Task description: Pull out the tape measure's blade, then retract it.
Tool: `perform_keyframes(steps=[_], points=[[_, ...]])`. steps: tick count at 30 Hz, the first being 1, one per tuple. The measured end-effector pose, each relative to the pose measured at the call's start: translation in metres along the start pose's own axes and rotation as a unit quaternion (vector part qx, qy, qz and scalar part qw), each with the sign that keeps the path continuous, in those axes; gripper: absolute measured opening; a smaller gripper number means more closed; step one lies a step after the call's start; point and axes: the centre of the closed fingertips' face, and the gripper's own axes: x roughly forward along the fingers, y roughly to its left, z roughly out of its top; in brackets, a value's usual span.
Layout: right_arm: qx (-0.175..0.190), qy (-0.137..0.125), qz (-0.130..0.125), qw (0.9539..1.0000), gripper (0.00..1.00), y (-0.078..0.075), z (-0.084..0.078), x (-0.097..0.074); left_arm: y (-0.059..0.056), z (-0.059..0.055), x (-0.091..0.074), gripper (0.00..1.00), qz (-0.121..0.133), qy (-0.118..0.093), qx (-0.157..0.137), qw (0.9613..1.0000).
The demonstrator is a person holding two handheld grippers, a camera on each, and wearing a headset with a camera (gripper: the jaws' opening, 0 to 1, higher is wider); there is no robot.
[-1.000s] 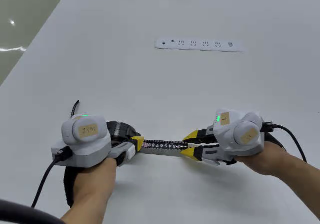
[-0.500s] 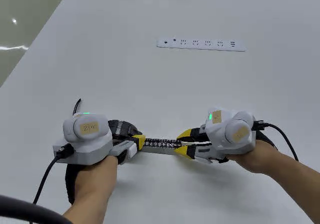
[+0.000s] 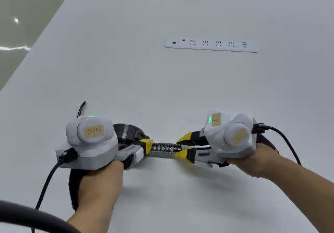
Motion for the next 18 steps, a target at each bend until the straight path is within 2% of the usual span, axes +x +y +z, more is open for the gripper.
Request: perform_keyframes(steps=[18], points=[[-0.002,-0.006,0.008,0.9999,0.13,0.004,0.014,0.018,0.0,0.0,0.0,0.61,-0.002,0.001,-0.003,1.0]])
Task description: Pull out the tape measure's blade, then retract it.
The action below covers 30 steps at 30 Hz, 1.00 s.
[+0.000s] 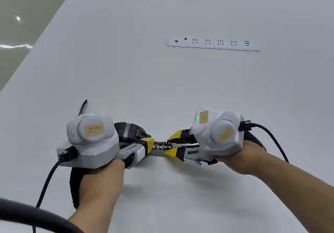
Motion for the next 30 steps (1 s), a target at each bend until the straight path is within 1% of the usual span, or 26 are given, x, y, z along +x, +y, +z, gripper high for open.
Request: perform_keyframes(steps=[15,21,27,28,30], points=[[0.001,-0.006,0.006,1.0,0.13,0.003,0.009,0.014,0.0,0.0,0.001,0.61,-0.004,0.001,-0.003,1.0],[-0.005,-0.006,0.01,0.9999,0.13,0.004,0.014,0.02,0.0,0.0,0.0,0.61,-0.005,0.002,-0.005,1.0],[-0.012,-0.001,0.017,0.9998,0.13,0.006,0.017,0.025,-0.001,0.0,-0.001,0.61,-0.006,0.002,-0.005,1.0],[-0.019,0.003,0.018,0.9996,0.14,0.006,0.016,0.025,-0.001,-0.001,-0.001,0.61,-0.006,0.003,-0.003,1.0],[-0.021,0.004,0.018,0.9996,0.14,0.006,0.016,0.025,-0.001,0.0,-0.001,0.61,-0.005,0.002,-0.004,1.0]])
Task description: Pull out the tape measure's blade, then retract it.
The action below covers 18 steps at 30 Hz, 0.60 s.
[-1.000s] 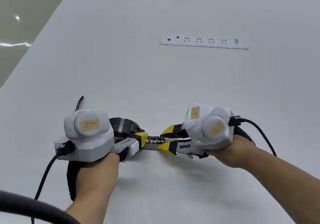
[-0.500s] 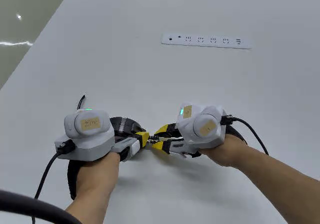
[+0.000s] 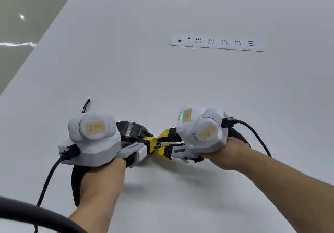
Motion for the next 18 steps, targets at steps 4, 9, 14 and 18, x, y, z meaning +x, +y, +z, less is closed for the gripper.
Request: perform_keyframes(steps=[4,9,14,18], points=[[-0.005,0.004,0.002,1.0,0.14,0.0008,-0.0004,0.0001,0.0002,-0.0003,0.0002,0.61,0.0,0.0,0.002,1.0],[-0.015,0.012,0.005,0.9998,0.14,0.0017,-0.0007,0.0006,-0.0004,-0.0008,0.0004,0.62,0.001,0.0,0.006,1.0],[-0.027,0.025,0.006,0.9993,0.14,0.0027,-0.0019,0.0021,-0.002,-0.0013,0.0007,0.62,0.003,-0.001,0.017,0.9998],[-0.027,0.026,0.006,0.9993,0.14,0.0024,-0.0022,0.0015,-0.0024,-0.0008,0.0007,0.62,0.003,0.003,0.017,0.9999]])
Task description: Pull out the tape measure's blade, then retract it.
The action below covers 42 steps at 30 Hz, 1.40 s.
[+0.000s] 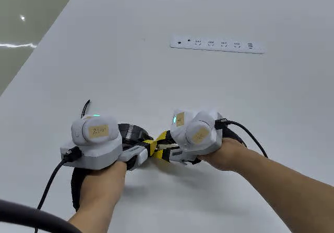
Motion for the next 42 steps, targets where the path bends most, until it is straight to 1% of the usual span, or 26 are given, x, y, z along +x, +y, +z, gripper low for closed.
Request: perform_keyframes(steps=[7,10,17,22,27,31,36,42], points=[[-0.003,0.003,-0.001,1.0,0.15,0.0,-0.001,0.0,0.0,0.0,0.0,0.63,-0.001,0.005,0.004,1.0],[-0.003,0.004,-0.002,1.0,0.15,0.0,-0.001,0.0,-0.001,0.0,0.0,0.63,0.001,0.004,0.006,1.0],[-0.002,0.005,-0.007,1.0,0.18,-0.002,-0.001,-0.002,0.0,0.0,0.0,0.64,0.002,0.004,0.007,1.0],[0.001,0.005,-0.01,0.9999,0.2,-0.003,-0.001,-0.005,-0.001,0.0,0.0,0.64,-0.001,0.005,0.007,1.0],[0.001,0.008,-0.011,0.9999,0.22,-0.003,-0.003,-0.008,-0.001,-0.001,0.0,0.64,-0.007,0.01,0.01,0.9999],[0.005,0.007,-0.015,0.9999,0.23,-0.005,-0.004,-0.012,0.0,-0.001,-0.001,0.65,-0.008,0.011,0.022,0.9997],[0.009,0.007,-0.019,0.9998,0.25,-0.006,-0.006,-0.018,0.001,-0.003,-0.005,0.66,-0.012,0.015,0.028,0.9994],[0.011,0.011,-0.026,0.9995,0.27,-0.007,-0.012,-0.026,-0.001,-0.004,-0.008,0.69,-0.022,0.017,0.046,0.9986]])
